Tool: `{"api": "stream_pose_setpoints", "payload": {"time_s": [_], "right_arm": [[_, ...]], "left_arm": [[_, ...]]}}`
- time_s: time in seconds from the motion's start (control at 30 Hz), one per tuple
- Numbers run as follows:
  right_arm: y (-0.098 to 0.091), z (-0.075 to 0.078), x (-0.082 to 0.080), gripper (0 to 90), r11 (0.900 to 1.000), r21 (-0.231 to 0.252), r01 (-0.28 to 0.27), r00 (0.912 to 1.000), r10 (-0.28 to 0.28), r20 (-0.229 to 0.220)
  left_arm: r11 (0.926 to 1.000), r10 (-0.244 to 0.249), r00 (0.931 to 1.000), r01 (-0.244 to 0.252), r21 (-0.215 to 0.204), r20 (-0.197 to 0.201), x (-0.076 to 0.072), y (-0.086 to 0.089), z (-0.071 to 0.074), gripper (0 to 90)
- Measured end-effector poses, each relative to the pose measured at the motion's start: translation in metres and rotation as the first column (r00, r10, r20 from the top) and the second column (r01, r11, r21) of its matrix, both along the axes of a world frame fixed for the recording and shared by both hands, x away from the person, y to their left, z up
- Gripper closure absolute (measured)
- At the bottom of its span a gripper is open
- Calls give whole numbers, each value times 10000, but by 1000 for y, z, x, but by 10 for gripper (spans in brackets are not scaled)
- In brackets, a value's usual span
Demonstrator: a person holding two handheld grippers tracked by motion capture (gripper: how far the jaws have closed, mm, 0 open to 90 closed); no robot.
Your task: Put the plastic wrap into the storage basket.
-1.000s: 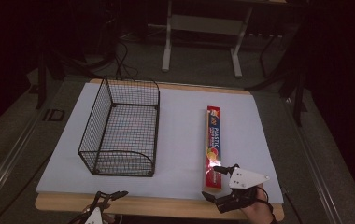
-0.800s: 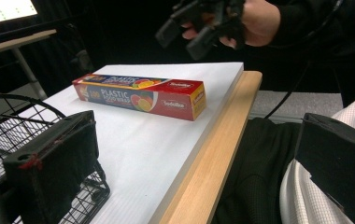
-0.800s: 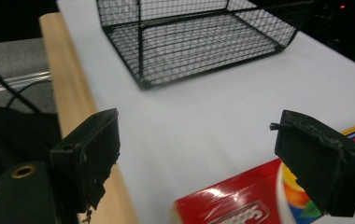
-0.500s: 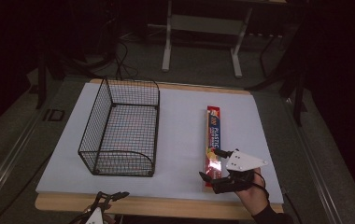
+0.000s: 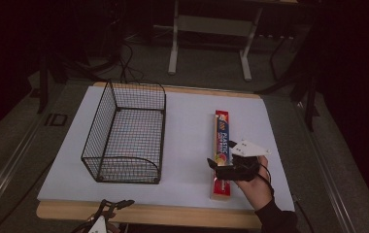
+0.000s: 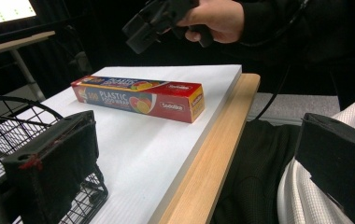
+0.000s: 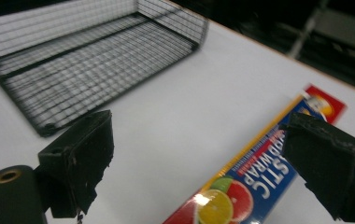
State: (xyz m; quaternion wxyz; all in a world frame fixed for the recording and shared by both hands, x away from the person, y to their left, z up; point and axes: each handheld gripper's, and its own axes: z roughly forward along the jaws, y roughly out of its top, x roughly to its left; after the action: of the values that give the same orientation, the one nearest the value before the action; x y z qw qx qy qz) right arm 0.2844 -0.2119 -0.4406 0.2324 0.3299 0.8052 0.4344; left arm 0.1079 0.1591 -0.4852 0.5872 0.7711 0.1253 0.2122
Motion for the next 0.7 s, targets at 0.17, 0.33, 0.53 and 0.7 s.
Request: {"api": "stream_pose_setpoints", "payload": {"time_s": [0.17,0.33,0.53,0.7], "right_arm": [[3,-1,14,93,9959,-345,833,9907,-865,-1054],[7,-5,26,95,9856,-800,1489,9693,-1615,-1853],[13,-12,42,99,9578,-1369,2527,9302,-2794,-2381],[14,-18,59,122,9323,-1341,3360,8904,-3608,-2774]], "left_arm": [[10000,-19,10000,19,-5,-28,0,0,0,1],[10000,-34,10000,34,28,-34,0,0,0,1],[10000,-38,10000,38,38,-39,0,-1,0,1],[10000,-52,10000,52,34,-38,0,-1,0,1]]}}
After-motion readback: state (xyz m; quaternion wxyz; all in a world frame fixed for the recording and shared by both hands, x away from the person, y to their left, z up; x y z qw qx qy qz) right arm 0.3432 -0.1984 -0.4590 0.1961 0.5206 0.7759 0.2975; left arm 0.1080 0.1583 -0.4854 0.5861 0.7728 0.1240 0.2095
